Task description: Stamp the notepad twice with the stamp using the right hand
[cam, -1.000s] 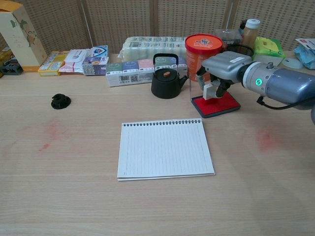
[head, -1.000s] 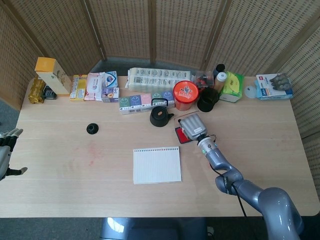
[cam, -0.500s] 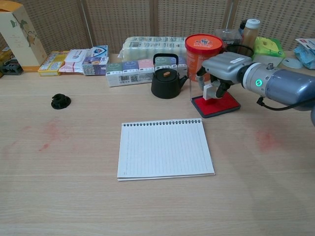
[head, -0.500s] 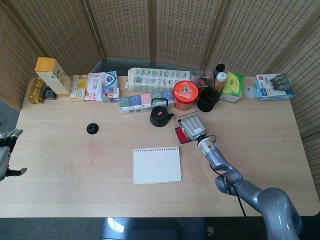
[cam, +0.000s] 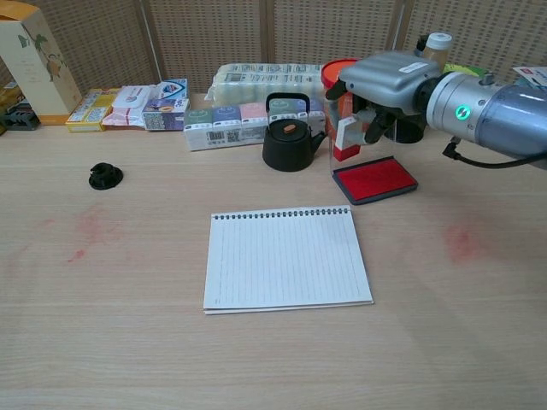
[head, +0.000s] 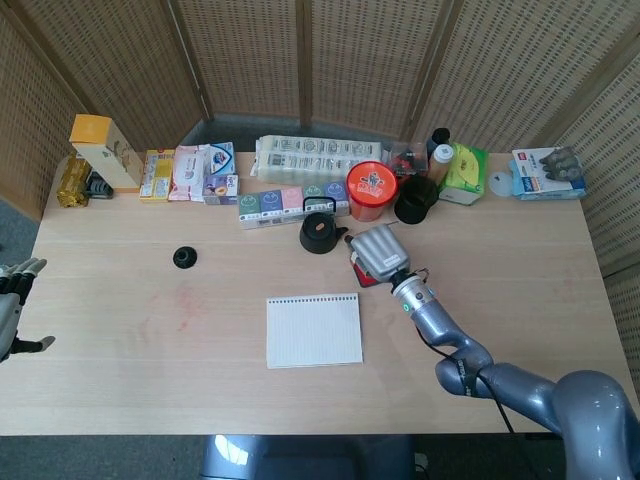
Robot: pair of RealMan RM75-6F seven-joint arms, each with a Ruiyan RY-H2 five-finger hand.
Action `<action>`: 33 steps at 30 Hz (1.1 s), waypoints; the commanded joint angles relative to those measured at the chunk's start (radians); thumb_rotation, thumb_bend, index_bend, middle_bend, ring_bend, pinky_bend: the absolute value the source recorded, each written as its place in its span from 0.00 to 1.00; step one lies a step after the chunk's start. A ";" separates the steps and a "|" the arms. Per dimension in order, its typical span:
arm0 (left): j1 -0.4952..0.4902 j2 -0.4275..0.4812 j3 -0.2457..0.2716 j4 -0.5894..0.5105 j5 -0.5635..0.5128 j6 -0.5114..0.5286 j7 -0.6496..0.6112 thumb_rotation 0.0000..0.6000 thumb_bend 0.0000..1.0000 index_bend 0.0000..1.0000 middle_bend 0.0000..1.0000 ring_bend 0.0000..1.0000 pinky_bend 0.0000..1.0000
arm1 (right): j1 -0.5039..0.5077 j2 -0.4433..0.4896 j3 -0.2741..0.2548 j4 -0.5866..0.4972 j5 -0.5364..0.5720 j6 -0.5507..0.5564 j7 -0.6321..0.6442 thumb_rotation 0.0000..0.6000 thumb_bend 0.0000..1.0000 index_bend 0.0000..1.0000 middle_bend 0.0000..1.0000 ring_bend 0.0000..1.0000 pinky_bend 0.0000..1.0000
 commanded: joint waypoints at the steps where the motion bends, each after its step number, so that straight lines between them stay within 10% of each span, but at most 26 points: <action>1: -0.002 0.001 0.001 0.001 0.003 -0.005 -0.002 1.00 0.00 0.00 0.00 0.04 0.11 | -0.057 0.127 -0.026 -0.276 -0.008 0.086 -0.129 1.00 0.48 0.57 0.95 1.00 1.00; 9: -0.008 -0.002 0.000 0.006 -0.007 -0.015 0.003 1.00 0.00 0.00 0.00 0.04 0.11 | -0.081 0.128 -0.098 -0.430 -0.048 0.105 -0.208 1.00 0.48 0.56 0.95 1.00 1.00; 33: -0.013 -0.004 0.000 0.002 -0.024 -0.018 0.021 1.00 0.00 0.00 0.00 0.04 0.11 | -0.022 -0.083 -0.061 -0.290 -0.006 0.064 -0.237 1.00 0.48 0.56 0.95 1.00 1.00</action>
